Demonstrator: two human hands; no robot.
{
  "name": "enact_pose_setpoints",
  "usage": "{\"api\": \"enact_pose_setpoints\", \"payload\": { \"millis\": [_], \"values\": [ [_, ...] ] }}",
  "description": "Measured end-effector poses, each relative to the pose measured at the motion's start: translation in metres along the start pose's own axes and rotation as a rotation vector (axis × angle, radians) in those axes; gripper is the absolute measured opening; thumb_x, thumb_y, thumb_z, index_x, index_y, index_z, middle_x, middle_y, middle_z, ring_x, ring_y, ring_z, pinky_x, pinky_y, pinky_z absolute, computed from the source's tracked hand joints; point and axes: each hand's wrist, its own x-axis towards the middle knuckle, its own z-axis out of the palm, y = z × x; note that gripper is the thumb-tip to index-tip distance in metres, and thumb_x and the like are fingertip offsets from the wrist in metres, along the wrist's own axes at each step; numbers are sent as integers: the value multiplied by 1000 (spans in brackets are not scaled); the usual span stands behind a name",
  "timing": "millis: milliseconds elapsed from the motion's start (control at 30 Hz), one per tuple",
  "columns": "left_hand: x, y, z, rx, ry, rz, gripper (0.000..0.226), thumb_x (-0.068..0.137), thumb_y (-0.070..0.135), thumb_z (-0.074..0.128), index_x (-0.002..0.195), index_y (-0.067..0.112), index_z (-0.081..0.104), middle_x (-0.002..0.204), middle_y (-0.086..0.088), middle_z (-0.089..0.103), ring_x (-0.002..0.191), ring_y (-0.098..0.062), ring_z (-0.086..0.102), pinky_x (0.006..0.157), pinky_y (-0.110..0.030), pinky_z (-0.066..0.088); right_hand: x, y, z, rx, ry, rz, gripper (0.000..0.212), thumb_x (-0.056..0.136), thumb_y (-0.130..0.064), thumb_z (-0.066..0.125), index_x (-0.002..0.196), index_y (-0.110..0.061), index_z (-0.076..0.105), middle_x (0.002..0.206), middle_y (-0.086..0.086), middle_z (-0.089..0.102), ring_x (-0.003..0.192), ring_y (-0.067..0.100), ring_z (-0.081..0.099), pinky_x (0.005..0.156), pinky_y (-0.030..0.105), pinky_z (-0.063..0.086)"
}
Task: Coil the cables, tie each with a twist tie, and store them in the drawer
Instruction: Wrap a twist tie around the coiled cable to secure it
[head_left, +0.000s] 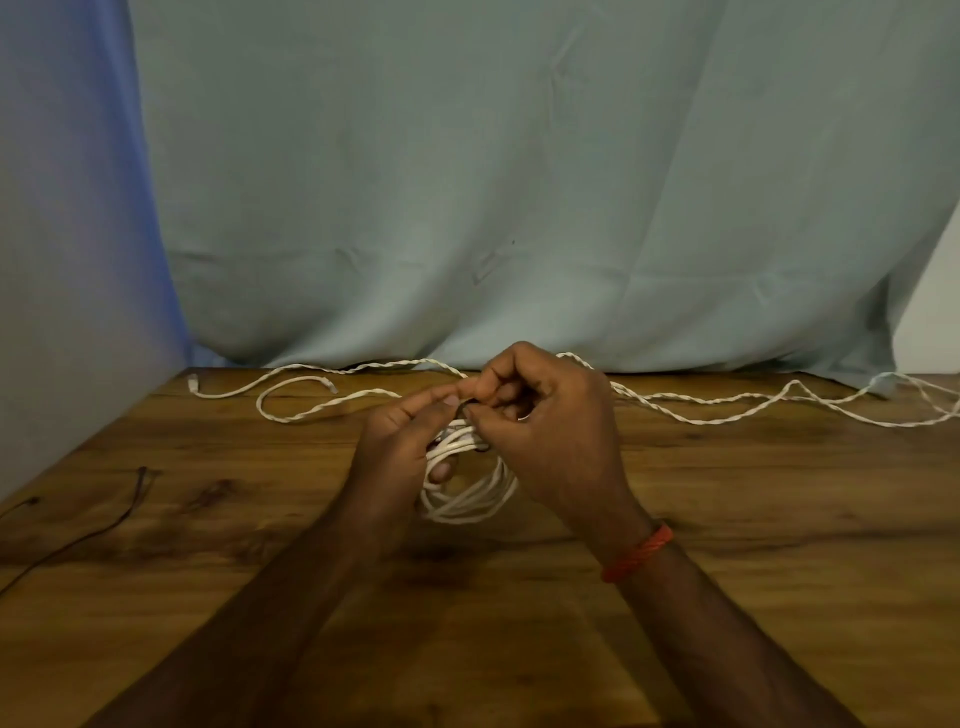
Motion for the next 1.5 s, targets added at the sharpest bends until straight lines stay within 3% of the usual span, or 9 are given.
{"api": "enact_pose_setpoints", "payload": {
  "millis": [100, 333, 533, 733, 867, 1067, 1200, 1367, 1500],
  "values": [
    [0, 2, 0, -112, -73, -69, 21, 98, 8, 49, 102, 1, 69, 69, -10, 65, 38, -6, 47, 35, -17, 35, 0, 1, -1, -21, -1, -45, 30, 71, 2, 80, 73, -19, 58, 62, -5, 62, 55, 16, 61, 53, 36, 52],
    [1, 5, -9, -166, -191, -128, 25, 83, 22, 61, 93, 0, 69, 69, -11, 66, 36, -8, 46, 36, -17, 37, 3, 5, -5, -48, -85, -92, 37, 73, 0, 82, 74, -19, 50, 64, -3, 59, 61, 20, 63, 56, 39, 52],
    [0, 1, -9, -83, -136, -124, 36, 77, 19, 69, 106, -2, 68, 78, -13, 66, 41, -6, 52, 38, -16, 41, 3, 12, -6, -144, -89, -183, 39, 72, 2, 79, 74, -22, 48, 63, -6, 54, 59, 15, 54, 53, 30, 45],
    [-5, 8, 4, -223, 16, -153, 10, 89, 10, 61, 88, 3, 68, 60, -7, 65, 37, -10, 56, 35, -13, 40, -1, 13, -2, -259, -32, -254, 42, 73, -8, 85, 74, -19, 45, 62, -10, 48, 59, 6, 47, 53, 18, 38],
    [-4, 4, 5, -133, 108, -91, 12, 93, 8, 61, 84, 7, 69, 61, -5, 68, 44, -12, 60, 41, -14, 44, -4, 10, 3, -301, -31, -186, 36, 75, -14, 84, 78, -20, 49, 62, -10, 52, 55, 9, 50, 52, 34, 46],
    [-2, -4, 7, -2, 175, -2, 18, 92, 12, 63, 76, 12, 72, 72, -14, 71, 64, -25, 66, 64, -34, 53, -4, -1, 2, -335, -149, -127, 30, 79, -11, 81, 88, -20, 53, 65, -17, 49, 62, 3, 53, 57, 30, 46],
    [4, -7, 1, 76, 300, 25, 20, 91, 14, 64, 72, 14, 70, 69, -13, 70, 64, -27, 65, 64, -38, 52, -6, -4, 5, -360, -188, -74, 28, 80, -9, 78, 90, -21, 54, 69, -12, 54, 68, 14, 56, 62, 41, 49],
    [9, -6, -5, 226, 339, 154, 18, 96, 16, 61, 78, 12, 65, 67, -7, 67, 61, -21, 63, 61, -34, 51, -4, -5, 5, -361, -207, -3, 19, 83, -16, 76, 102, -19, 70, 78, -5, 69, 77, 16, 64, 72, 36, 52],
    [11, -12, -9, 417, 330, 290, 19, 97, 19, 61, 78, 17, 62, 71, -4, 67, 62, -19, 62, 59, -33, 50, -1, -3, 5, -477, -239, -2, 7, 87, -20, 72, 81, -20, 75, 77, 1, 69, 76, 19, 60, 69, 34, 48]
  ]
}}
